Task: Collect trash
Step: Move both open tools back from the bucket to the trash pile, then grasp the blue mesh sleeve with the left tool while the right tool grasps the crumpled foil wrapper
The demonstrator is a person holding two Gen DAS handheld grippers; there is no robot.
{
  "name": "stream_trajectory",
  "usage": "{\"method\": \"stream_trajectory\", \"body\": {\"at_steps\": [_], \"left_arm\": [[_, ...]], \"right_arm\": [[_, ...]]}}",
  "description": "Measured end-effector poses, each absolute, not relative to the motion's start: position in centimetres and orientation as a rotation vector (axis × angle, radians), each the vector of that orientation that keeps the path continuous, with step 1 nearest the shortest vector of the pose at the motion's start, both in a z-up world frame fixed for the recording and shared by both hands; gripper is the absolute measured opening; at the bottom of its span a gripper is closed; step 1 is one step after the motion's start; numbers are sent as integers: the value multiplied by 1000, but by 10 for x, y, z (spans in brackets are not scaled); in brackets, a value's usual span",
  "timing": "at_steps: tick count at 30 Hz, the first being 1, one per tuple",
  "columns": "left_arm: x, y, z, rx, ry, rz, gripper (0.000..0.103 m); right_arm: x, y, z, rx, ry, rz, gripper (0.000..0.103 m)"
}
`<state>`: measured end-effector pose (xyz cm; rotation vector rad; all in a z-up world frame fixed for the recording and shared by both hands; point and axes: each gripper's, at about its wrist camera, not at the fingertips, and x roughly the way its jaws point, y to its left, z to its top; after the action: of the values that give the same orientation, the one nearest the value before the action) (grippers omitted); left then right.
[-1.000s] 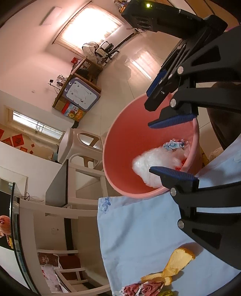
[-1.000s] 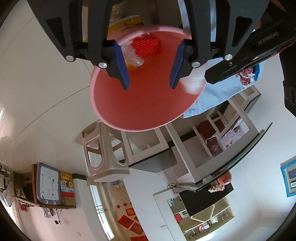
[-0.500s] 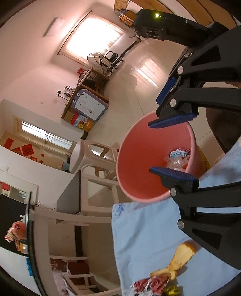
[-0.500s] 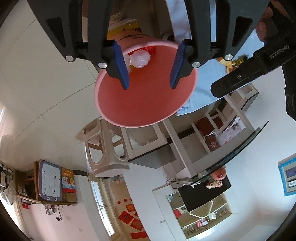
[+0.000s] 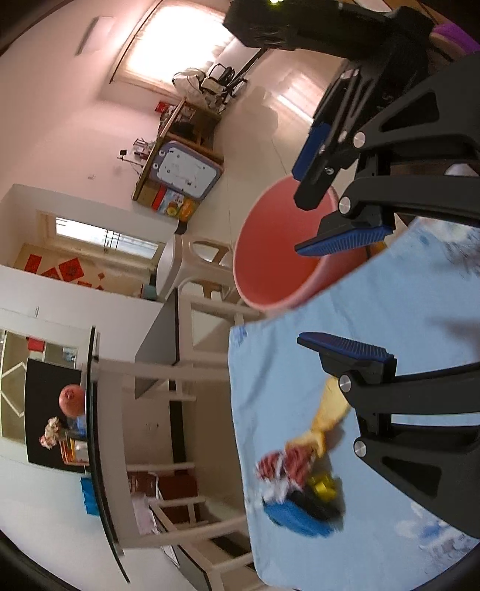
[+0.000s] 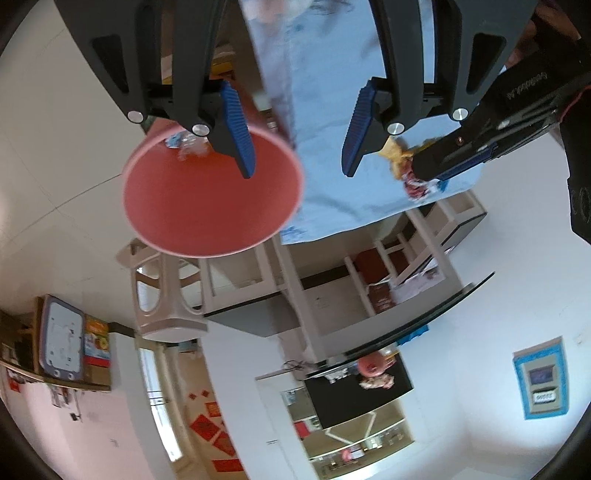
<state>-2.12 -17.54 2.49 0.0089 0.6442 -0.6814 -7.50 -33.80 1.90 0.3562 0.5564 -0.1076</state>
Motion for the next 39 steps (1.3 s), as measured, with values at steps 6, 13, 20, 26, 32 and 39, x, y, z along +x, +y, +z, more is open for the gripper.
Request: {"method": "stream_trajectory", "body": {"at_steps": [6, 13, 20, 26, 32, 39], "left_arm": [[-22, -127, 21, 7, 636, -603, 43], [-1, -67, 11, -40, 647, -461, 43], [35, -22, -3, -38, 664, -350, 43], [68, -14, -16, 8, 686, -325, 43], [97, -22, -33, 57, 727, -346, 43], [126, -24, -50, 33, 777, -346, 43]], "right_arm": [[-65, -304, 19, 331, 578, -52, 49], [-42, -273, 16, 306, 598, 15, 50], [-10, -246, 12, 278, 612, 79, 53], [16, -230, 6, 269, 638, 128, 53], [39, -220, 2, 262, 648, 168, 56], [74, -203, -7, 245, 685, 224, 57]]}}
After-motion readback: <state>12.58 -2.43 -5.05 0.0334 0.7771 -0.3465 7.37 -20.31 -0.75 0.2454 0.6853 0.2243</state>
